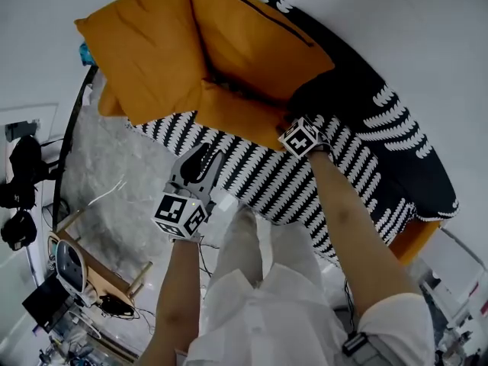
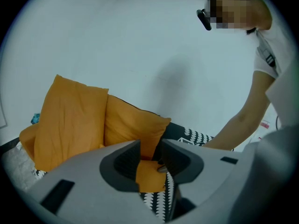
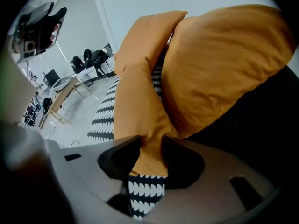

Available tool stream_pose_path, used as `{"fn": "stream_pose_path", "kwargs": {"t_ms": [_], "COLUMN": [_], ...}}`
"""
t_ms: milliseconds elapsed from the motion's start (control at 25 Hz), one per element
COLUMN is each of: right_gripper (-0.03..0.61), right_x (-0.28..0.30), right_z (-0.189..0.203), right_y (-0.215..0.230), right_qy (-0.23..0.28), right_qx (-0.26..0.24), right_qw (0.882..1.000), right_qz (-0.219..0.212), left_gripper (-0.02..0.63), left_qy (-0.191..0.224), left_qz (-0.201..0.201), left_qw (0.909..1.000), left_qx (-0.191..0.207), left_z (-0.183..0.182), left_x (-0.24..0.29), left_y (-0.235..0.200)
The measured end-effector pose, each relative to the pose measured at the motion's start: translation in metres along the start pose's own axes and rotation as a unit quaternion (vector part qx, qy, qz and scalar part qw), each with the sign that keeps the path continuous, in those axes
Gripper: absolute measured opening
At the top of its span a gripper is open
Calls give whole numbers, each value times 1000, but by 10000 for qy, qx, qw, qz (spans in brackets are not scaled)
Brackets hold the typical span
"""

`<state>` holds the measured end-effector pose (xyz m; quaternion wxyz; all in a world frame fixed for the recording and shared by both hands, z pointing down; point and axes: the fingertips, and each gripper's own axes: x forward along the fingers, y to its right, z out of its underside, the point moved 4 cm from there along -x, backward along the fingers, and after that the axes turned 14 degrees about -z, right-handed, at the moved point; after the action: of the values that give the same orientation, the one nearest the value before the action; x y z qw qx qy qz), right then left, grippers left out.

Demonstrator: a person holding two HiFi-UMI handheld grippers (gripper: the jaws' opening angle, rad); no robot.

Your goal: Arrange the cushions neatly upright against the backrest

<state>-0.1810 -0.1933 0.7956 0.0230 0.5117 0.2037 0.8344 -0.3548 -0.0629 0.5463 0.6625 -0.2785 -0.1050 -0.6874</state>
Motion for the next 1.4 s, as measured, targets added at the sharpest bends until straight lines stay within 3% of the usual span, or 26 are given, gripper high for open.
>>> {"fn": "stream_pose_path", "kwargs": {"t_ms": [280, 600, 1040, 1400], "right_gripper": [37, 26, 26, 25], "right_x": [-8, -36, -94, -130], "right_z": [-4, -3, 5, 56], "right_y": [-20, -39, -61, -57], "right_qy": [-175, -82, -164, 35], "right_qx": [-259, -65, 392, 663], "right_qw": [9995, 9998, 9969, 9936], "right_qz": [71, 172, 658, 913], "left_gripper": [149, 147, 146, 126], "left_qy": [-18, -87, -82, -114], "left_qz": [149, 605, 1329, 1518], "left_qw": [9998, 9978, 9905, 9869], "left_qx": [95, 270, 359, 530], "left_z": [-4, -12, -38, -40], "left_x": [0, 3, 6, 35], "left_y": [9, 33, 47, 88]}}
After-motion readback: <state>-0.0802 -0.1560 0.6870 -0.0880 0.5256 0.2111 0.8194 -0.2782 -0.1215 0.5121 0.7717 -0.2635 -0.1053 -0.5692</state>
